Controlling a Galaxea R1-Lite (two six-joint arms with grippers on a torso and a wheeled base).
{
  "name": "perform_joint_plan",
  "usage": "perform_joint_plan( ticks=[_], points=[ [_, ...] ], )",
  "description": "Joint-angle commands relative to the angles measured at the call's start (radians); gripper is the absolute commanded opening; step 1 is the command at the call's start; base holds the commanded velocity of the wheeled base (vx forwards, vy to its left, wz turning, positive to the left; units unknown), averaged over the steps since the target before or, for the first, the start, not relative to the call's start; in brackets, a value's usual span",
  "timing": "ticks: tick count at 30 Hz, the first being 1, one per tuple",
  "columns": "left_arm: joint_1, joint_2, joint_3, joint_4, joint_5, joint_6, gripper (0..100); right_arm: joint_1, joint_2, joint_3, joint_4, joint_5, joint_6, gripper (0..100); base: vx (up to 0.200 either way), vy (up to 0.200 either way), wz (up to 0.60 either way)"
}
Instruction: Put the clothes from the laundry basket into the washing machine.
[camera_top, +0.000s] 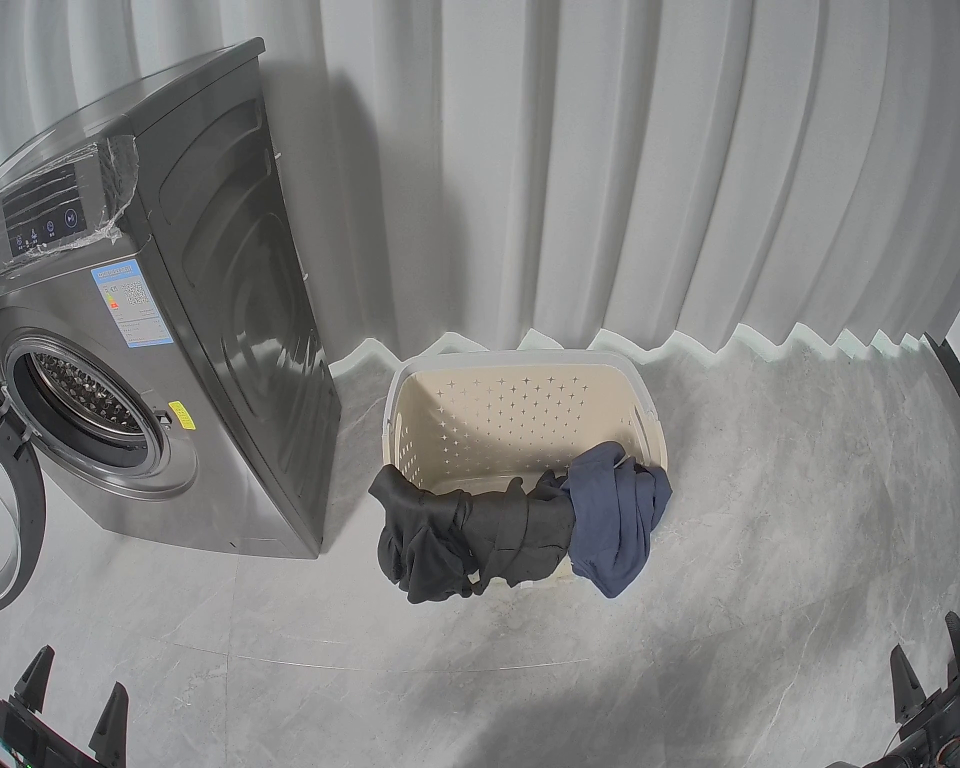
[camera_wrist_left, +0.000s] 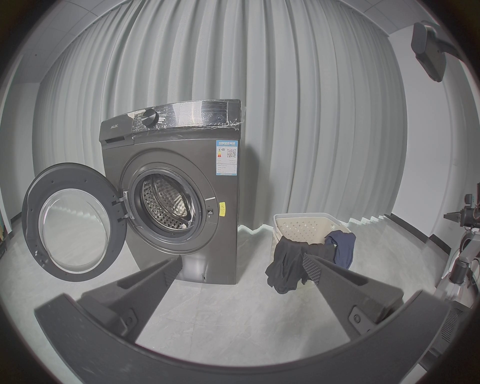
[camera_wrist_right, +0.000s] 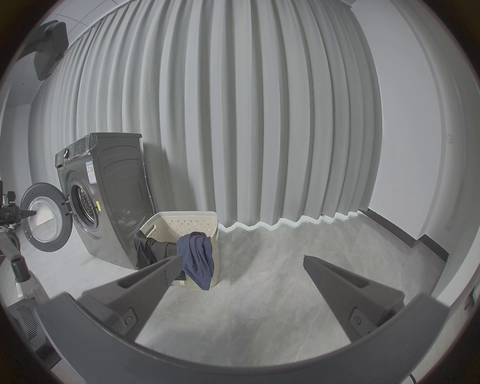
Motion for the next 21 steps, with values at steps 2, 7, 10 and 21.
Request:
perform_joint_plan(
  ticks=[2, 7, 10, 21],
  points=[
    [0.000, -0.015, 0.016, 0.000, 0.000, 0.000, 100, 0.000, -0.010, 0.018, 0.000, 0.000, 0.000, 100, 0.200, 0.000, 0.00],
    [0.000, -0.015, 0.016, 0.000, 0.000, 0.000, 100, 0.000, -0.010, 0.018, 0.000, 0.000, 0.000, 100, 0.080, 0.000, 0.00],
    [0.000, -0.015, 0.016, 0.000, 0.000, 0.000, 100, 0.000, -0.010, 0.018, 0.000, 0.000, 0.000, 100, 0.000, 0.000, 0.00],
    [0.000, -0.015, 0.016, 0.000, 0.000, 0.000, 100, 0.000, -0.010, 0.018, 0.000, 0.001, 0.000, 100, 0.000, -0.109, 0.00]
  ],
)
